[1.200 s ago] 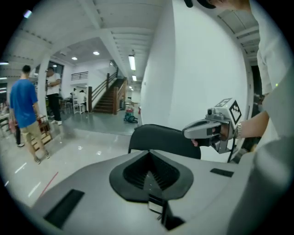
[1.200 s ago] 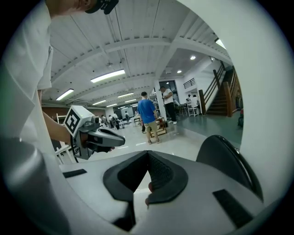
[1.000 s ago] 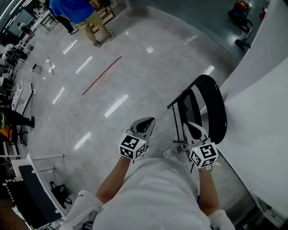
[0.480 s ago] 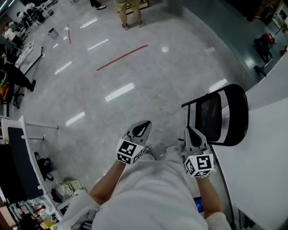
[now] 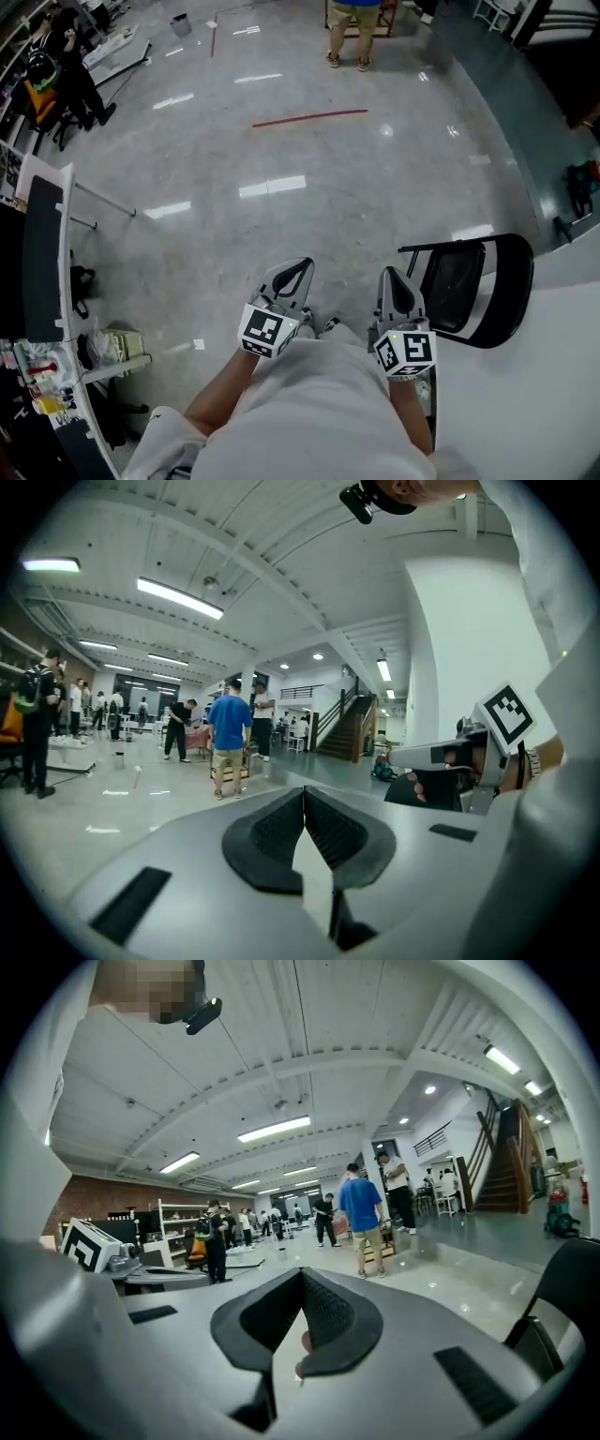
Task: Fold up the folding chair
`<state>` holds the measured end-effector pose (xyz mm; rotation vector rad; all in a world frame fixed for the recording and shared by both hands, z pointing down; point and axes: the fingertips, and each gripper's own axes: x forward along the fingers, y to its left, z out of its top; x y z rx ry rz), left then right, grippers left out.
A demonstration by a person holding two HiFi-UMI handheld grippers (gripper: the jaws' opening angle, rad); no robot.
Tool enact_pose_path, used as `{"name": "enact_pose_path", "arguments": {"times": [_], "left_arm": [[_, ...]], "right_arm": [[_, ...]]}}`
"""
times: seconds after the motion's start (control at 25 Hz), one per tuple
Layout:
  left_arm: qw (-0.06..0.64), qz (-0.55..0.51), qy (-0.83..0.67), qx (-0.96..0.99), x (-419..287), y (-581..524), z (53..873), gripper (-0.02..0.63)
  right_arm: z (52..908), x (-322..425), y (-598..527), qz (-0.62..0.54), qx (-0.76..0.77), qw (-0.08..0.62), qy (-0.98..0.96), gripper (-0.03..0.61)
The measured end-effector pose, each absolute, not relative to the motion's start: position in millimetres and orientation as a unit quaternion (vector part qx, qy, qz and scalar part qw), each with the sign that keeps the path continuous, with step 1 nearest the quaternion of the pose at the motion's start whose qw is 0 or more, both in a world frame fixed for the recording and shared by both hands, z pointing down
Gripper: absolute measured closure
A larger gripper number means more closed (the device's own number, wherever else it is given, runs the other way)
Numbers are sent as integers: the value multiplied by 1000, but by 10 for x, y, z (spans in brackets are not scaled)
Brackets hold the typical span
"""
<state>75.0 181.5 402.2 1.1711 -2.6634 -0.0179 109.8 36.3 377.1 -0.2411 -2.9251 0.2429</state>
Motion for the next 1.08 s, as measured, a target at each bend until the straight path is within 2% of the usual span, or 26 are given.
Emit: {"name": "enact_pose_path", "arguments": {"times": [0.24,0.48,1.08], "left_arm": [[134,-31,-934,331,973,2087,3984,601],[129,-12,-947,294,1154,2012,3932,601],[124,-37,-970,207,1627,2260,3864,601]], "right_arm": [[3819,1115,656,88,-141,124,-978,574],[4039,1141,664,88,-195,143,-966,574],[3827,1416,926,65,-255,127,-956,574]]}}
